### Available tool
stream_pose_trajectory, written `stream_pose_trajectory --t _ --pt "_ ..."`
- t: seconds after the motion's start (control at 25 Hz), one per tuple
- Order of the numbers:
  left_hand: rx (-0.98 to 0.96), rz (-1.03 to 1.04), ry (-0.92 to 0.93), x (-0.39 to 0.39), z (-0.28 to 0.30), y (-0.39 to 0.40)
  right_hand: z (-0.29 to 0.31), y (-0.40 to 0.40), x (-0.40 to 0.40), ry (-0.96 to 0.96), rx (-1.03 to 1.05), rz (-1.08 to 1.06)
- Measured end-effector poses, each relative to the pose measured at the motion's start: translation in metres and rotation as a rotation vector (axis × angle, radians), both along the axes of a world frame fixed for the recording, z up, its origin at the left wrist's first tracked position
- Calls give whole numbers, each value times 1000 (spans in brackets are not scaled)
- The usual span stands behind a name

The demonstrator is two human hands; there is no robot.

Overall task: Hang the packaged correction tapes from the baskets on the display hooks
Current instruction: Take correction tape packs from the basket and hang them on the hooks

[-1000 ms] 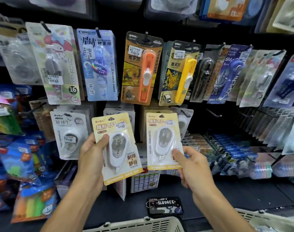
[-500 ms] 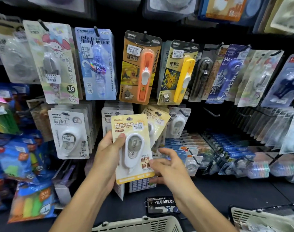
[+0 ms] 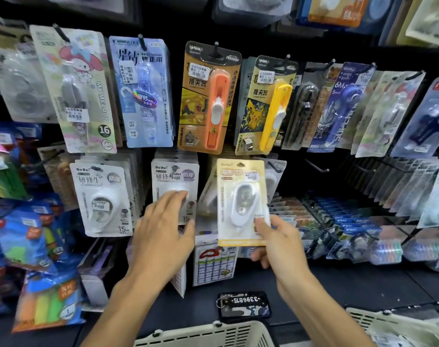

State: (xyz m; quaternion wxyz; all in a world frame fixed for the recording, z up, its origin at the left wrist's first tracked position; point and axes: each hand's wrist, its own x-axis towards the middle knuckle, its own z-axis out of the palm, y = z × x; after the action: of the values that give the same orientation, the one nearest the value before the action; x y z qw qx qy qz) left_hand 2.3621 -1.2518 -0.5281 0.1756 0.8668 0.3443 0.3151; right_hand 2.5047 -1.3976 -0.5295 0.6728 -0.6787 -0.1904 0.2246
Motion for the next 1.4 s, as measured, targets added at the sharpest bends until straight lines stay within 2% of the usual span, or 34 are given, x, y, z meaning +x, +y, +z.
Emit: stream_pose_trajectory --t 0.08,0.16,0.32,0.4,0.56,0.6,0.64,0.72,0.76,0.8,0.92,1.08,1.2,1.28,1.36,1.4 --pt "48 28 134 -5 -3 4 1 -8 1 -2 -48 -49" --pt "29 25 198 -7 -5 11 -1 -13 -5 -26 -87 -2" --pt "9 20 201 -9 -6 12 3 -12 -7 -42 -31 78" --pt "22 24 202 -9 -8 12 4 -9 -5 31 -52 48" --pt "75 41 275 -6 -16 17 -13 -10 -7 381 -79 29" --pt "82 44 291 -6 -19 19 -16 -10 -10 358 -83 -9" --pt "85 48 306 -6 -22 21 -17 -8 -11 165 -141 -41" --pt "96 44 333 -5 -27 25 -16 0 -5 -531 -363 11" --pt "98 45 334 -5 -29 26 -13 8 -1 -808 -443 82" --pt "99 45 331 -5 -31 27 -10 20 4 -939 -505 156" --pt "107 22 333 -6 -37 29 0 49 19 -974 -621 190" --pt "89 -16 356 -9 -42 30 6 63 33 -1007 -653 209" --pt "94 -64 355 -13 -42 14 1 54 28 -1113 -672 203" --pt "19 -81 326 -24 -55 2 -29 37 9 -1099 -570 108" --pt "-109 -109 387 -41 -84 -5 -94 10 -22 -920 -433 12" --pt "-181 -138 459 -51 -105 -7 -132 -6 -40 -802 -430 9"
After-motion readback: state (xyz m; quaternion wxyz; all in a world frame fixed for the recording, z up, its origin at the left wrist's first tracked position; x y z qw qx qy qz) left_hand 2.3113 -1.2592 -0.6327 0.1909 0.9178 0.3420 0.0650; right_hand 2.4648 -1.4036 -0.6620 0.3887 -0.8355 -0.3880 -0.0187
